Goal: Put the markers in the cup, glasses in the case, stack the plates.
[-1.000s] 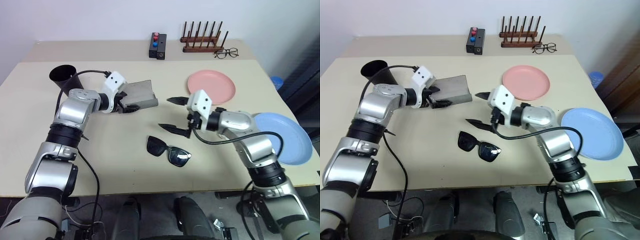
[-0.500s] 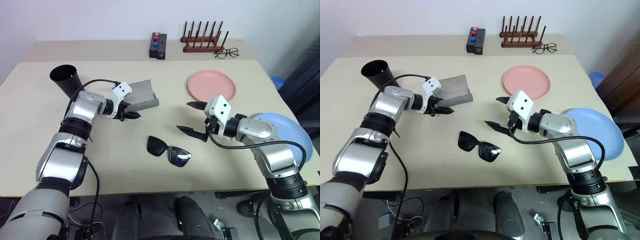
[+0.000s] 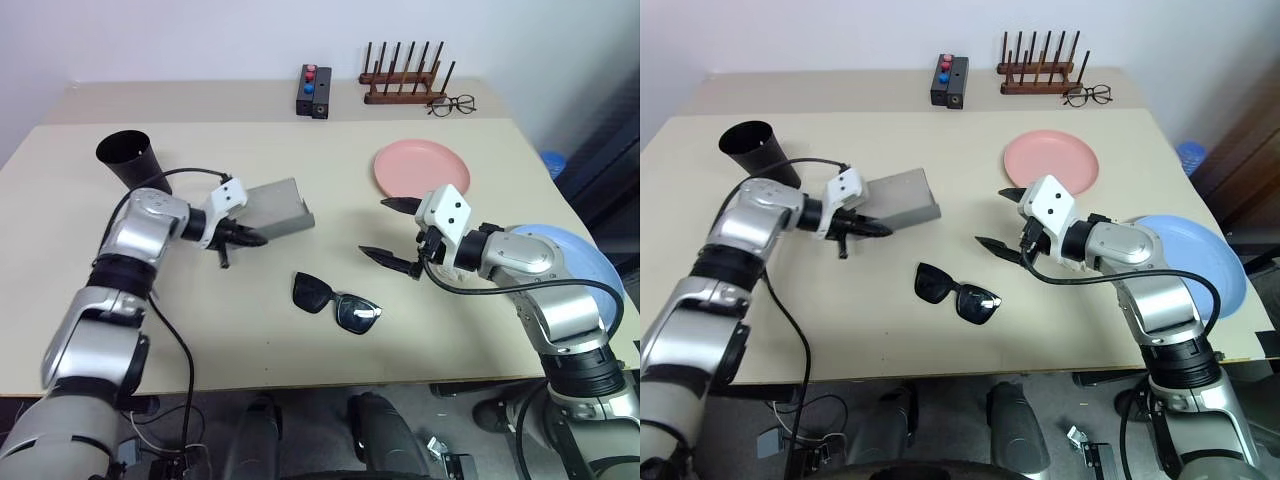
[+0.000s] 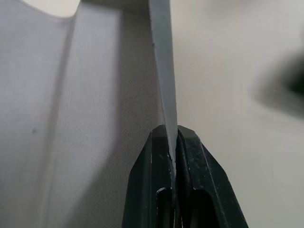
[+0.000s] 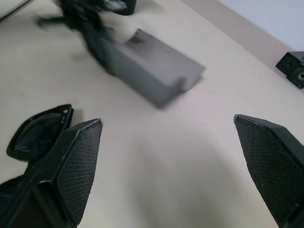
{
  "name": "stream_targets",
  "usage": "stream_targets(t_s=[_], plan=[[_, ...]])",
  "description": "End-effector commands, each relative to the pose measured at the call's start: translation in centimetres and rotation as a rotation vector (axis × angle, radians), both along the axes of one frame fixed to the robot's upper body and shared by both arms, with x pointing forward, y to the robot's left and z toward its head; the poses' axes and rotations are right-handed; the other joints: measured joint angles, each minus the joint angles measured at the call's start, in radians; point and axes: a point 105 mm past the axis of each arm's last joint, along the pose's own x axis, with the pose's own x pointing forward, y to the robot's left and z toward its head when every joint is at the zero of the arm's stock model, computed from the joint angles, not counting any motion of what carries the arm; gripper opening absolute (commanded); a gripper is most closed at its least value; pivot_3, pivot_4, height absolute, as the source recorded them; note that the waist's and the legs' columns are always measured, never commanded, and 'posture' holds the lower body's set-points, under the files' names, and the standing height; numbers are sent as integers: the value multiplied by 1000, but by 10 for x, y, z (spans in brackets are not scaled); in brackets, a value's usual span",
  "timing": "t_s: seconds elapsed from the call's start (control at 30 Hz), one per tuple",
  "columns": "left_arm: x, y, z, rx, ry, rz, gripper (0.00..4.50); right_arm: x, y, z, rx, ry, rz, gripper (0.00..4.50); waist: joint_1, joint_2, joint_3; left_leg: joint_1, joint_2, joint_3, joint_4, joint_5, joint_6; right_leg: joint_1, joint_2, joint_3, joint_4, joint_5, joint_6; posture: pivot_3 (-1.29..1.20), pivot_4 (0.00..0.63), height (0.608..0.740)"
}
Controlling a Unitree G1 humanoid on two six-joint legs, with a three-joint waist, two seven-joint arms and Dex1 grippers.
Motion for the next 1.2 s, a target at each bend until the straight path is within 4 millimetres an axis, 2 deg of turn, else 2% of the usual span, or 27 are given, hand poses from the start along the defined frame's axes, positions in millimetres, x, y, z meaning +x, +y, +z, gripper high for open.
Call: stream_targets(t_s=[0.03, 0.2, 0.3, 0.53, 0.8, 1.1, 1.2], plan=[[-25, 1, 19, -23, 9, -117, 34, -3, -1, 11, -2, -41, 15, 4500, 3, 0, 0, 0, 0, 0, 0, 0, 0, 0, 0, 0, 0, 0, -1, 0, 150, 738], [-41, 4, 12, 20, 18, -164, 34, -2, 1, 8, -5, -36, 26, 4500, 7, 0, 0, 0, 0, 0, 3, 0, 0, 2, -1, 0, 0, -1, -2, 0, 150, 738], [-39, -2, 10, 31, -4, -164, 34, -2, 2, 8, -5, -36, 32, 4500, 7, 0, 0, 0, 0, 0, 3, 0, 0, 2, -1, 0, 0, -1, -2, 0, 150, 738], [-16, -25, 8, 87, -80, -165, 34, -2, 2, 6, -5, -37, 41, 4500, 9, 0, 0, 0, -1, 0, 4, 0, 0, 2, -1, 0, 0, -1, -2, 0, 150, 738], [-19, -39, 4, 131, -58, -271, 34, -6, -2, 3, 0, -31, 30, 4500, 1, 0, 0, 0, -1, 0, 3, -1, 1, 2, 0, 0, 0, -1, 0, 0, 150, 738], [-19, -47, -1, 152, -31, -263, 34, -10, 1, 0, -17, -16, 37, 4500, 4, 0, 0, 0, -1, 0, 4, -1, 1, 2, -1, 0, 0, -1, -1, 0, 150, 738], [-16, -48, 2, 136, -52, -233, 959, -16, 6, -1, -32, 4, 69, 4500, 4, 0, 0, 0, -1, 0, 4, -1, 1, 3, -1, 0, 0, -1, -1, 0, 150, 738]])
